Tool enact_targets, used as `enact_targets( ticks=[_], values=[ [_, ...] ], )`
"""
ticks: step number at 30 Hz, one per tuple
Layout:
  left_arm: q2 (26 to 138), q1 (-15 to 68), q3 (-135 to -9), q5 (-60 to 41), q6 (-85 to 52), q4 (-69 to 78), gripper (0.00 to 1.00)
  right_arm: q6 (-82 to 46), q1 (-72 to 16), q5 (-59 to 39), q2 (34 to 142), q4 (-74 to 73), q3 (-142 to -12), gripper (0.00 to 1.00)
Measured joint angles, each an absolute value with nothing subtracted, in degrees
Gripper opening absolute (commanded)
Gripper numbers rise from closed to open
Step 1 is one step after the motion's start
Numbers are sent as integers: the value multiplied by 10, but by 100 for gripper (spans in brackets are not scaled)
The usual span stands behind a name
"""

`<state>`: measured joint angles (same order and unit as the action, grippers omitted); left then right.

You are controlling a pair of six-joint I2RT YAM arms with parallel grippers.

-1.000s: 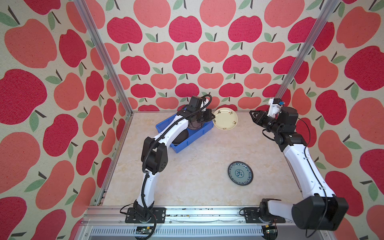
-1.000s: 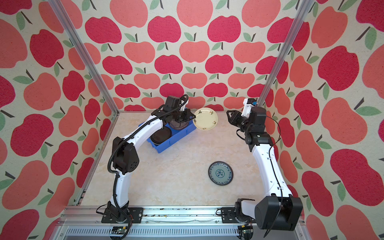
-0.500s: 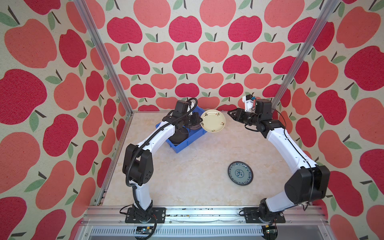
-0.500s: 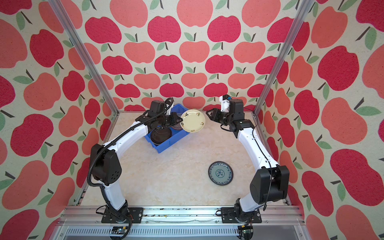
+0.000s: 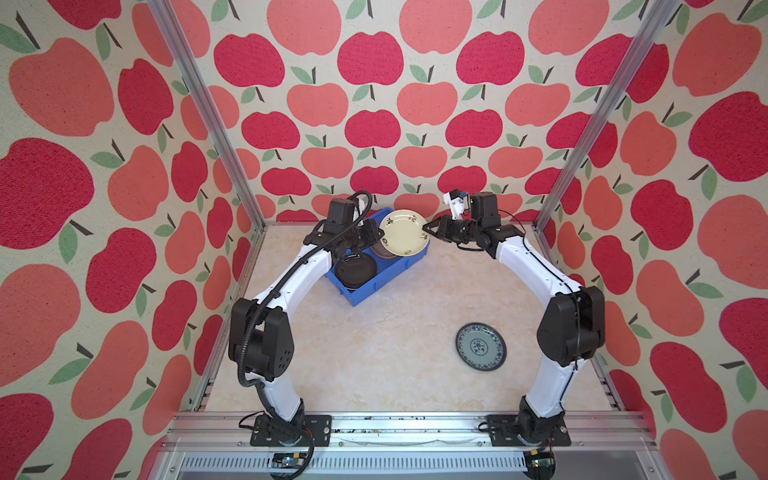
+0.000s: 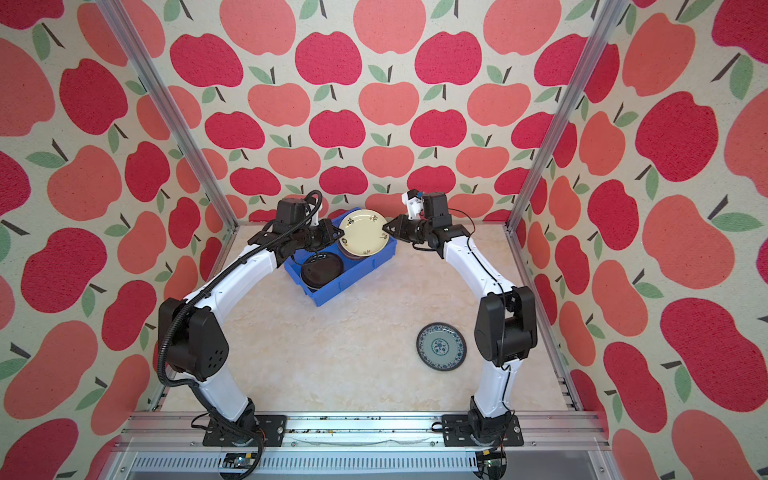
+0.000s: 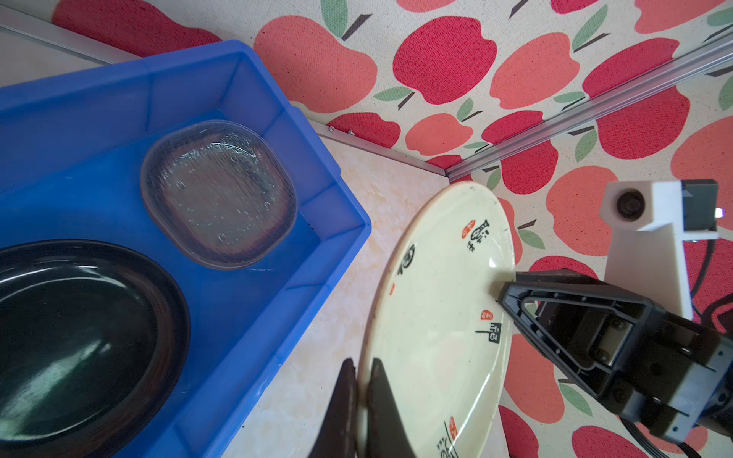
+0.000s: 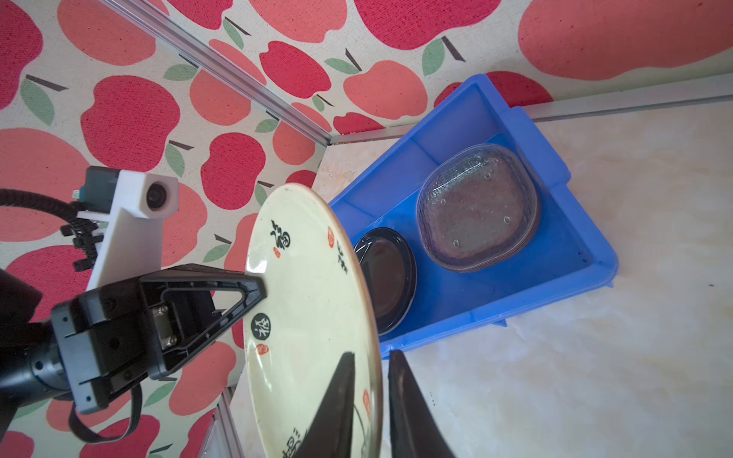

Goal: Place the plates into the plastic bin on the countertop

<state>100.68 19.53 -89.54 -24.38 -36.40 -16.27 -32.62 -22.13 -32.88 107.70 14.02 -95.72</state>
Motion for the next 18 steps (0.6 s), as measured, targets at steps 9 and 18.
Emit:
enact_targets(
  ticks=[9, 18],
  values=[
    [1006, 169, -886, -248, -363, -156, 29, -351, -232, -359, 1141, 121, -1001, 0],
    [946, 100, -801, -205, -361, -172, 99, -308, -260, -336, 1289, 265, -1271, 0]
  ],
)
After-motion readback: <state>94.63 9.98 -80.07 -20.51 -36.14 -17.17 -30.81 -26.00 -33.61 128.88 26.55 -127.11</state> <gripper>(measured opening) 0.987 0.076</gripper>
